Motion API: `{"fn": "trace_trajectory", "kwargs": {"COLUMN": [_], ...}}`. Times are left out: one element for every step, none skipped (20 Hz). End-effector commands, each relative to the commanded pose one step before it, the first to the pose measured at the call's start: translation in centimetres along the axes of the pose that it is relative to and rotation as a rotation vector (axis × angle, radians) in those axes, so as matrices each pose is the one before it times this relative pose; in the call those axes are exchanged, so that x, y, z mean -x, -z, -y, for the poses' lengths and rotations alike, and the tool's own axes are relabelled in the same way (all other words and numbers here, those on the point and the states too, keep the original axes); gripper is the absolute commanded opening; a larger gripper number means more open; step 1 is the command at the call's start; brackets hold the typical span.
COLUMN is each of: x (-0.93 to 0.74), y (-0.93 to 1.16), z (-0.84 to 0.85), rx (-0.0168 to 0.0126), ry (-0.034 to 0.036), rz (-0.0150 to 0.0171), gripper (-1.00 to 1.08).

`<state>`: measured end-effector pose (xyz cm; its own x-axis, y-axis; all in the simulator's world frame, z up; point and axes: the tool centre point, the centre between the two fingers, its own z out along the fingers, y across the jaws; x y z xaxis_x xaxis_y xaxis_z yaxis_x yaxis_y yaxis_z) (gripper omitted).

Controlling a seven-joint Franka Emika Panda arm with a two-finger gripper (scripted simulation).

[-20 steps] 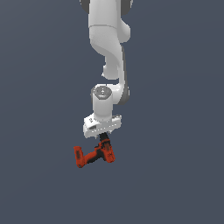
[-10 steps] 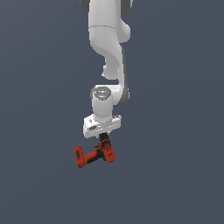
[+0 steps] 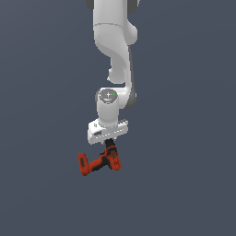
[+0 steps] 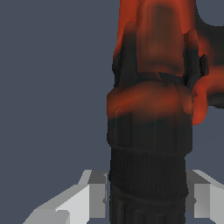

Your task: Pick up the object and move it to a goal position.

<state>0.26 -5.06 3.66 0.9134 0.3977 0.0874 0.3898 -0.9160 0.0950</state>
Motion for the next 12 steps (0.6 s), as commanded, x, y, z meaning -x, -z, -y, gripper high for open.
{"fn": "trace_trajectory", "kwargs": {"x": [-0.248, -0.037, -0.042, -0.067, -0.052, -0.057, -0.063, -0.068, -0.074, -0.098, -0.085, -0.091], "y": [1.28, 0.528, 0.588, 0.645, 0.714, 0.775, 0.834, 0.89, 0.942, 0.986, 1.041, 1.087], "z": [-0.304, -0.048, -0.054, -0.022, -0.066, -0.071, -0.077, -0.082, -0.086, -0.057, -0.095, -0.099], "rx": [0.0037, 0.0, 0.0, 0.00002, 0.0, 0.0, 0.0, 0.0, 0.0, -0.0003, 0.0, 0.0], "ry": [-0.00139, 0.0, 0.0, 0.00068, 0.0, 0.0, 0.0, 0.0, 0.0, 0.00062, 0.0, 0.0], "rz": [-0.00556, 0.0, 0.0, 0.00011, 0.0, 0.0, 0.0, 0.0, 0.0, -0.00004, 0.0, 0.0], "gripper": [-1.0, -1.0, -1.0, -1.0, -1.0, -1.0, -1.0, -1.0, -1.0, -1.0, -1.0, -1.0]}}
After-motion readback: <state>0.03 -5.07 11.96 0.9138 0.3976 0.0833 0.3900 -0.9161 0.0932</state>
